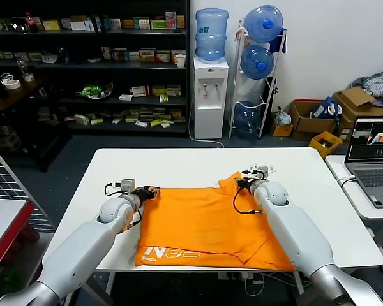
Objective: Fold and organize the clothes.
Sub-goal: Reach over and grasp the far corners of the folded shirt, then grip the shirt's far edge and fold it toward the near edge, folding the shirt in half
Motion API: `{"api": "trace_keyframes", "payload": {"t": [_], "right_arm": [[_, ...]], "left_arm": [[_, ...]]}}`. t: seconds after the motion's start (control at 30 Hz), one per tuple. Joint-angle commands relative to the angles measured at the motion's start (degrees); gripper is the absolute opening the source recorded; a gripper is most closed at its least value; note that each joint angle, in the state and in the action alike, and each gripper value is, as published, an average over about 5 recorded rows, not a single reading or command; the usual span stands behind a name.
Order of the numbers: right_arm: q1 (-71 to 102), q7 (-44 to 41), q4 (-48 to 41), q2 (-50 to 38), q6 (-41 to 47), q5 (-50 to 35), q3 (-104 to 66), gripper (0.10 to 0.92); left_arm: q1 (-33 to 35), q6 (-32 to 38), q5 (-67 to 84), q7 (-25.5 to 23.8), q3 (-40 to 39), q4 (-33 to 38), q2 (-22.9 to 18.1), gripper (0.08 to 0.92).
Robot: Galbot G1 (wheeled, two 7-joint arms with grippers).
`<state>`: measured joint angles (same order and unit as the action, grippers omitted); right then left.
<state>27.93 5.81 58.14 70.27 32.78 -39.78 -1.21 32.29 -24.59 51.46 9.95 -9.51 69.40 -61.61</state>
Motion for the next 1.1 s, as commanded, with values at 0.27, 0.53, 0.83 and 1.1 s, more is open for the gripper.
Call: {"api": "trace_keyframes", "payload": {"t": [0.27,0.53,0.83,1.1], "right_arm": [[1.51,-1.32,3.67,-0.58,-8.16,1.81,-0.17,0.133],[6.25,1.04,14.20,-5.01,-8.63,-0.38,-1.72,0.126],[16.70,7.50,31.70,-14.30,-1.32,-9.45,-4.94,0.126],[27.82,10.39,44.45,-20.88,0.96,-14.37,-9.47,0.126]], "left_arm": [[-0.10,1.00,-1.25,0.27,-0.29,-0.09,-0.52,0.182],[3.23,3.46,-2.13,0.80,3.65,6.41,0.36,0.095],[11.61,2.56,-1.43,4.76,7.05,19.31,4.54,0.095],[19.60,2.11,-0.26,7.39,10.17,30.10,9.34,0.095]]}}
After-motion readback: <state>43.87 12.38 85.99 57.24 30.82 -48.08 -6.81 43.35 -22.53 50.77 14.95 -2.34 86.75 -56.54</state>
